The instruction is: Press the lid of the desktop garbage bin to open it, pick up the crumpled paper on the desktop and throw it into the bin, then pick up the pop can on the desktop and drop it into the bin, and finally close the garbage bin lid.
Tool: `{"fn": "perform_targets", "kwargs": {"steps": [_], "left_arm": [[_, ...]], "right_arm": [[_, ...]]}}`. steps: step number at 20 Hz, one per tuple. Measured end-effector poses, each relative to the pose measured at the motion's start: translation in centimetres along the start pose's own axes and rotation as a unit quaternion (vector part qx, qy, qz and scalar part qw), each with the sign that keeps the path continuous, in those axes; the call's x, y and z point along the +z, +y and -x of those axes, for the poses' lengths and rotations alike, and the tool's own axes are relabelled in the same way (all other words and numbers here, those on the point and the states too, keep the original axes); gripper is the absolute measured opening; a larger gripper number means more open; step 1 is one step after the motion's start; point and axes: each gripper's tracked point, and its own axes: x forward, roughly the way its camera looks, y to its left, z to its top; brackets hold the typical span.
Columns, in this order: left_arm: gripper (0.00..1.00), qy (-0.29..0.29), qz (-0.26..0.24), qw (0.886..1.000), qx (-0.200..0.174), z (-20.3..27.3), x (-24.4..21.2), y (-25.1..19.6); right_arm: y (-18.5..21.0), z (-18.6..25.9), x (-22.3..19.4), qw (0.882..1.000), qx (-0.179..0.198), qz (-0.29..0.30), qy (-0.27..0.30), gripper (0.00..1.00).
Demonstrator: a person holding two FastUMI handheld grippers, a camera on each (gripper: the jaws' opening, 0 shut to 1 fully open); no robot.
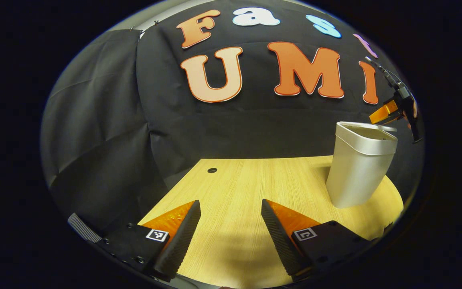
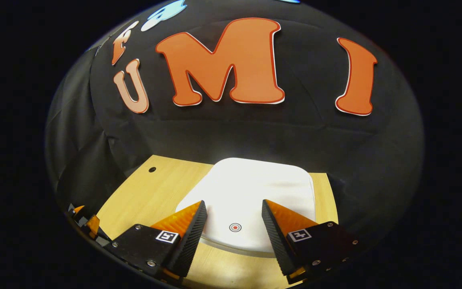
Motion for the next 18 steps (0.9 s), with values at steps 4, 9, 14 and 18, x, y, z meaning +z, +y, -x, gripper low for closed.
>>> {"fn": "perform_targets", "kwargs": {"steps": [4, 9, 14, 18], "left_arm": [[0.97, 0.007, -0.002, 1.0, -0.006, 0.2, -0.6, -0.4], [0.97, 0.021, 0.004, 1.0, -0.014, 0.0, -1.4, -0.5], [0.97, 0.025, 0.005, 1.0, -0.018, -0.1, -1.9, -0.3], [0.97, 0.031, 0.011, 0.999, -0.024, -0.5, -2.2, 0.1]], "right_arm": [[0.0, -0.2, -1.1, 1.0, -0.01, 0.005, 0.014, 0.84], [0.0, -0.2, -2.1, 0.999, -0.032, 0.019, 0.021, 0.84], [-0.1, -0.4, -2.2, 0.999, -0.047, 0.012, 0.009, 0.84], [0.0, -0.4, -2.4, 0.998, -0.061, 0.017, -0.005, 0.82]]}}
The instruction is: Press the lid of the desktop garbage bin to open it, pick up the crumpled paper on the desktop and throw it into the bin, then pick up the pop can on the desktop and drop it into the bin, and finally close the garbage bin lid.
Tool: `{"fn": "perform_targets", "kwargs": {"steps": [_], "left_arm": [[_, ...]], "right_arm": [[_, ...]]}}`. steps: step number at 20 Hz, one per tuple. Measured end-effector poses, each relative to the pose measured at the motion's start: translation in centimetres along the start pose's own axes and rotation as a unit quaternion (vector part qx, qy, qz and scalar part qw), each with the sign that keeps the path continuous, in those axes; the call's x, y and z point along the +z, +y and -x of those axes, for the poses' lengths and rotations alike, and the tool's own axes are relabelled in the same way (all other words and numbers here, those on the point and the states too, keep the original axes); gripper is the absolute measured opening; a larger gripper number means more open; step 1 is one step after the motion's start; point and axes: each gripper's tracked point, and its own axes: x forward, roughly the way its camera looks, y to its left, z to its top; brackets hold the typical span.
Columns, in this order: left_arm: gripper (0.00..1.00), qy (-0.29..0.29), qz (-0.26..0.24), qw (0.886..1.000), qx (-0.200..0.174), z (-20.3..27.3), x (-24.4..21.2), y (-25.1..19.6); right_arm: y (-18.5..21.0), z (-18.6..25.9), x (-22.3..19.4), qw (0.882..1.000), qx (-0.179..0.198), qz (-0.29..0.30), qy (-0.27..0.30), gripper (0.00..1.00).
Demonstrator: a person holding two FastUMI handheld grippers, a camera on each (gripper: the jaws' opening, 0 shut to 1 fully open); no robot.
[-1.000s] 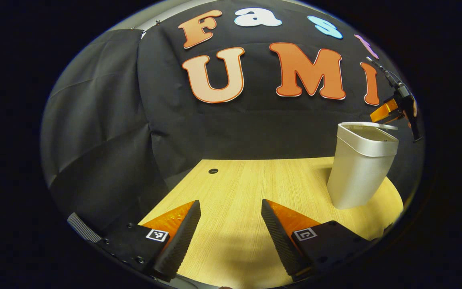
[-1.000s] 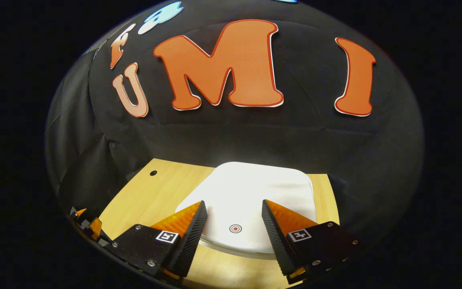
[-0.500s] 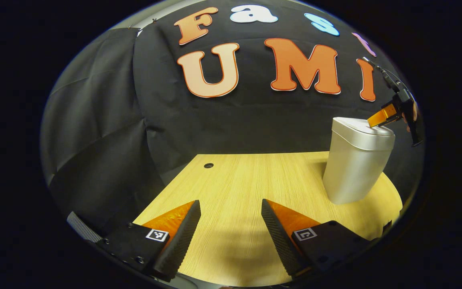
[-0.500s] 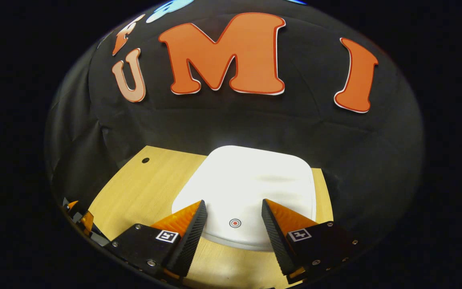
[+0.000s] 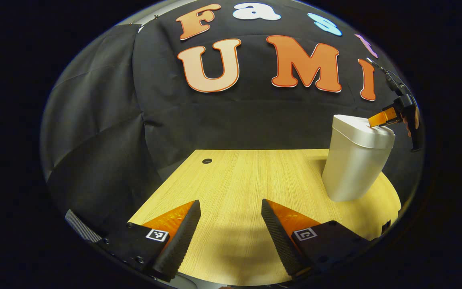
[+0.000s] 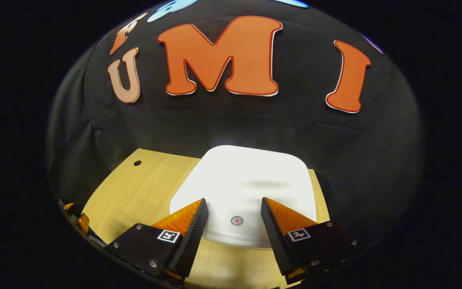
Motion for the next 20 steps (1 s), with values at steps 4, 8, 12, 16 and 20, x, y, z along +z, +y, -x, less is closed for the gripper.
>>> {"fn": "perform_targets", "kwargs": {"steps": [4, 8, 12, 16, 20], "left_arm": [[0.97, -0.003, 0.001, 1.0, -0.015, -0.6, 0.2, -0.1], [0.97, -0.016, -0.012, 0.999, -0.027, -0.8, 1.3, 0.0], [0.97, -0.026, -0.021, 0.999, -0.041, -1.5, 2.4, -0.1], [0.97, -0.043, -0.027, 0.997, -0.06, -2.1, 4.8, -0.6], [0.97, -0.076, -0.034, 0.994, -0.077, -2.1, 8.1, -1.6]], "right_arm": [[0.4, 0.0, -0.1, 1.0, 0.008, -0.02, -0.006, 0.78], [0.2, 0.1, 0.4, 0.998, -0.011, -0.019, -0.054, 0.76], [0.6, 1.0, -0.1, 0.996, -0.023, -0.025, -0.084, 0.75], [1.2, 2.7, -1.3, 0.996, -0.026, -0.019, -0.088, 0.8], [3.1, 4.4, -3.2, 0.996, -0.005, -0.022, -0.085, 0.81]]}}
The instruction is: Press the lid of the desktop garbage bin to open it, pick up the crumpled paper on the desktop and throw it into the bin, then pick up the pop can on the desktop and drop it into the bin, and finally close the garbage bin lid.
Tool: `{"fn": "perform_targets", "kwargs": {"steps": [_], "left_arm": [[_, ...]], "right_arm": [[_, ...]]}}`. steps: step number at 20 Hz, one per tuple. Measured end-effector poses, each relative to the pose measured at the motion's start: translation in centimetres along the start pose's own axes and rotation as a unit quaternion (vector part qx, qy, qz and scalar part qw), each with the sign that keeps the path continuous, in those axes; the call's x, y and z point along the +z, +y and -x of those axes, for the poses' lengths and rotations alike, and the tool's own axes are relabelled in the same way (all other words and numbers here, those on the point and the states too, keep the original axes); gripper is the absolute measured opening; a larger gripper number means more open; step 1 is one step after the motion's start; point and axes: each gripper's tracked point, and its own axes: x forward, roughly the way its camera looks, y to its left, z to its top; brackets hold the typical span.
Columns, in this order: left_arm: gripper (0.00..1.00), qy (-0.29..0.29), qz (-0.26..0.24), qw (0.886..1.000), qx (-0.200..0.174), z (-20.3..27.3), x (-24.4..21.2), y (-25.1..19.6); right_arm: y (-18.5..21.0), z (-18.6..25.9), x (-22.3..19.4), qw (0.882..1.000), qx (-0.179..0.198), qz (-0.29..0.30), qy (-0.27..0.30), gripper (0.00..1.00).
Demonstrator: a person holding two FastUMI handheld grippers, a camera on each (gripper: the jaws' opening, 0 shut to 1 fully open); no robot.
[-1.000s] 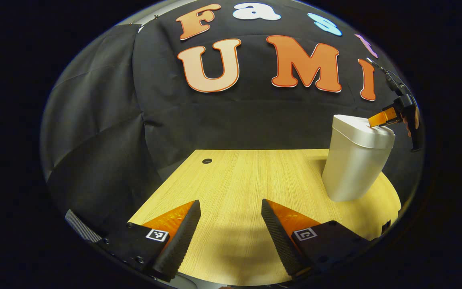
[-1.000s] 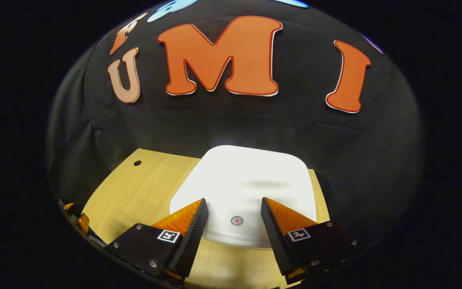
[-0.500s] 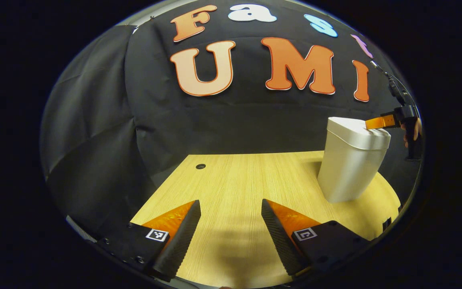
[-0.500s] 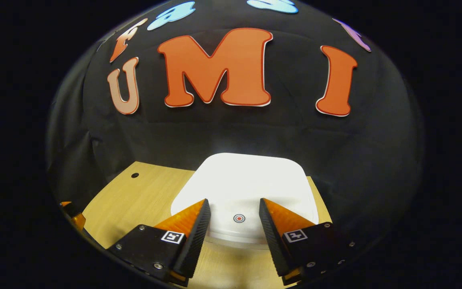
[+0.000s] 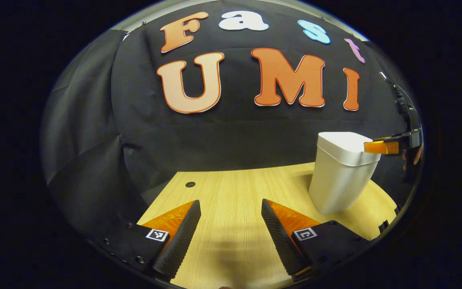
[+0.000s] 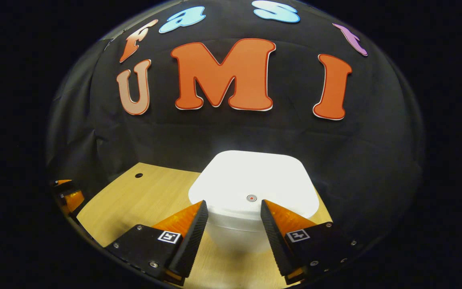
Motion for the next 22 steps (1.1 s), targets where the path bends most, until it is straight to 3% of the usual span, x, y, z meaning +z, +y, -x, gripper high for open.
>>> {"fn": "perform_targets", "kwargs": {"steps": [6, 12, 16, 22], "left_arm": [[0.97, -0.039, 0.012, 0.999, -0.033, -1.0, 5.1, -2.6], [0.97, -0.083, -0.006, 0.995, -0.05, -1.0, 7.9, -4.2], [0.97, -0.133, -0.005, 0.99, -0.045, 0.0, 9.9, -3.7], [0.97, -0.154, -0.005, 0.987, -0.048, 0.7, 11.0, -3.7]], "right_arm": [[1.7, 1.8, -1.5, 0.999, 0.015, -0.039, -0.015, 0.89], [0.2, 3.6, -1.0, 0.996, -0.032, -0.057, -0.057, 0.98], [-0.2, 5.7, 1.8, 0.987, -0.075, -0.019, -0.139, 0.97], [2.5, 8.6, 5.3, 0.972, -0.086, 0.044, -0.215, 0.98]]}}
